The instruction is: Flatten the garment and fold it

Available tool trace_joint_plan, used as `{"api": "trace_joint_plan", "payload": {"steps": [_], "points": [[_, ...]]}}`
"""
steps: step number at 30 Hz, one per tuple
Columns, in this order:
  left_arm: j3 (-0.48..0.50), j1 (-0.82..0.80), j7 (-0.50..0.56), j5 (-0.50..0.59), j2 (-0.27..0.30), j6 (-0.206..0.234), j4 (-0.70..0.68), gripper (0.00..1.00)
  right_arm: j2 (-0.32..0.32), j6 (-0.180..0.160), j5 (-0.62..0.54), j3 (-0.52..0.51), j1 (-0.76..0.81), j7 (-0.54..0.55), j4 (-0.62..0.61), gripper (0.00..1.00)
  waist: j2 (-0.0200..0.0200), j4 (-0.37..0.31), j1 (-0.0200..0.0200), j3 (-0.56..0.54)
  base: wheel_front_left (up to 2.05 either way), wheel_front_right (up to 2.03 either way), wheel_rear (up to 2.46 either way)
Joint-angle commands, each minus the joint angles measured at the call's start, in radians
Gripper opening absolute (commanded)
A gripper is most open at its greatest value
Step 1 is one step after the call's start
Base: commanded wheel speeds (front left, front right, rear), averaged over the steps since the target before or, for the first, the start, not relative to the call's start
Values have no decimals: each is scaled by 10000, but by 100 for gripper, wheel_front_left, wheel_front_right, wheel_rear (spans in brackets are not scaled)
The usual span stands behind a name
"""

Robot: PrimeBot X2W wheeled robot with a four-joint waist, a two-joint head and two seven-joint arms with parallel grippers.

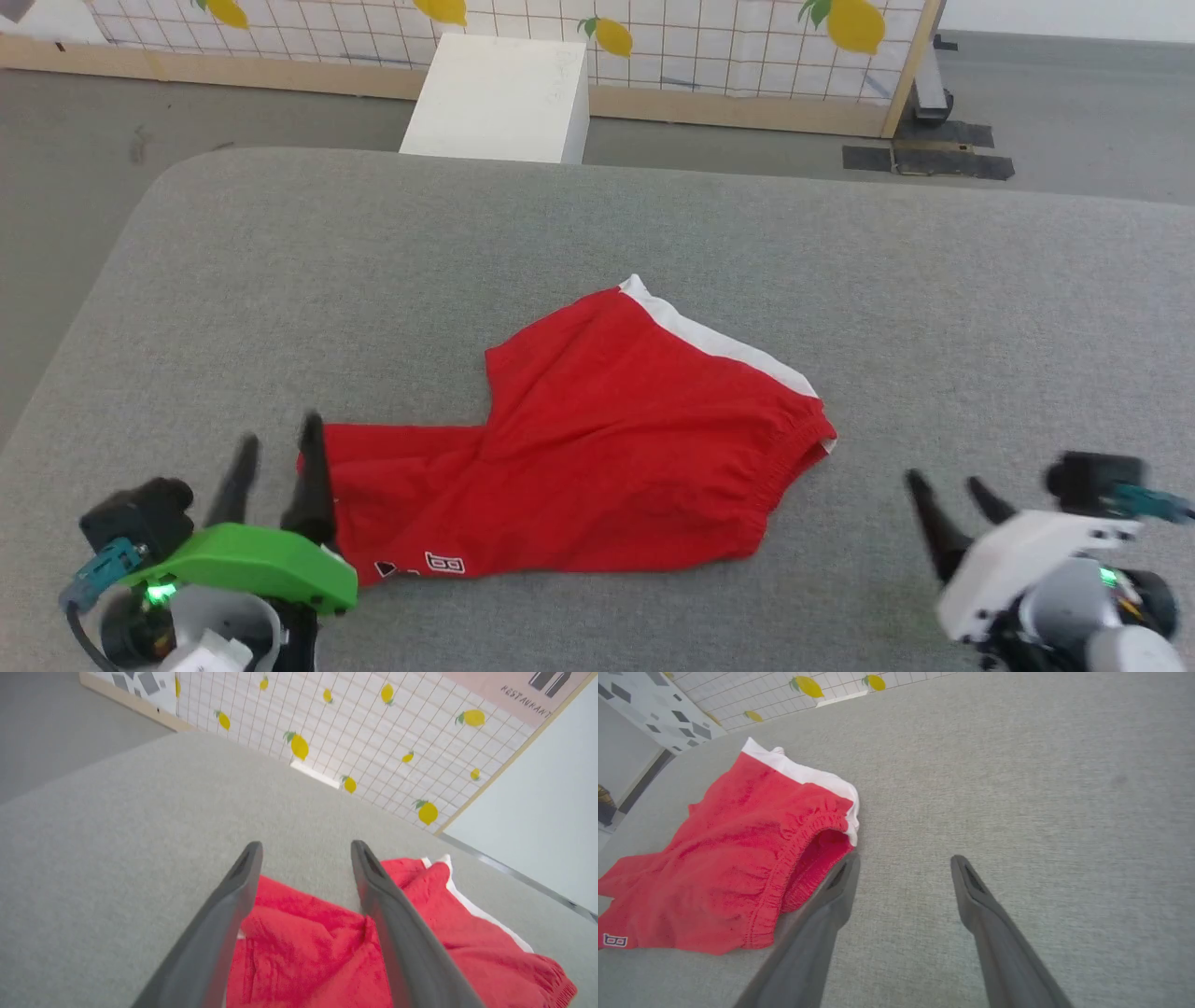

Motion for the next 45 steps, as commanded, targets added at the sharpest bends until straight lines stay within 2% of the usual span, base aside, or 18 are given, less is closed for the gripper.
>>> {"api": "trace_joint_plan", "payload": {"steps": [1,4,6,13,19,20,21,22,27,32,34,38,42,43,44,45], "points": [[-53,-210,-614,422,56,-122,26,100,12,-13,-147,261,-271,194,198,100,0,-23,0,70,0,0,0],[-312,-304,-1894,1378,111,-241,231,100,12,-13,-311,1009,-756,694,826,100,0,-32,0,245,0,0,0],[-462,-336,-2194,1733,40,-314,346,100,12,-13,-428,1404,-1176,856,1238,100,0,-11,0,405,0,0,0],[-496,-623,-2452,2249,-439,-397,555,100,12,-13,-558,2343,-2687,1060,2729,100,0,364,0,987,0,0,0],[-453,-868,-2473,2385,-728,-571,706,100,12,-13,-658,2611,-3346,1101,3707,100,0,600,0,1352,0,0,0],[-438,-891,-2474,2404,-763,-596,725,100,12,-13,-636,2625,-3401,1076,3818,70,0,610,0,1368,0,0,0],[-415,-908,-2475,2434,-806,-621,742,100,12,-13,-569,2637,-3461,958,3900,6,0,611,0,1382,0,0,0],[-390,-914,-2475,2457,-837,-637,749,100,12,-13,-503,2675,-3486,896,3959,0,0,601,0,1390,0,0,0],[-297,-911,-2477,2537,-976,-807,766,100,13,-13,-223,2639,-3356,684,3934,0,0,406,0,1250,0,0,0],[-399,-853,-2477,2582,-1014,-1016,835,100,-185,-13,-258,2077,-2651,1148,2973,0,0,79,0,985,0,0,0],[-443,-819,-2475,2587,-975,-1072,886,100,-647,-13,-352,1650,-2231,1628,2357,0,0,-71,0,901,0,0,0],[-529,-784,-2415,2626,-908,-1094,939,100,-1451,-13,-778,129,-1562,2469,1295,0,0,-359,0,787,0,0,0],[-599,-788,-2309,2618,-863,-1106,984,100,-1376,-13,-1182,-1206,-1249,3018,894,0,0,-603,0,713,0,0,0],[-623,-791,-2262,2603,-867,-1104,1004,100,-1231,-13,-1263,-1467,-1227,3038,862,10,0,-666,0,701,0,0,0],[-645,-793,-2212,2595,-871,-1095,1020,100,-1095,-13,-1314,-1632,-1230,2984,821,100,0,-725,0,698,0,0,0],[-651,-788,-2156,2576,-867,-1081,1025,100,-895,-13,-1314,-1804,-1264,2845,745,100,0,-816,0,695,0,0,0]]}}
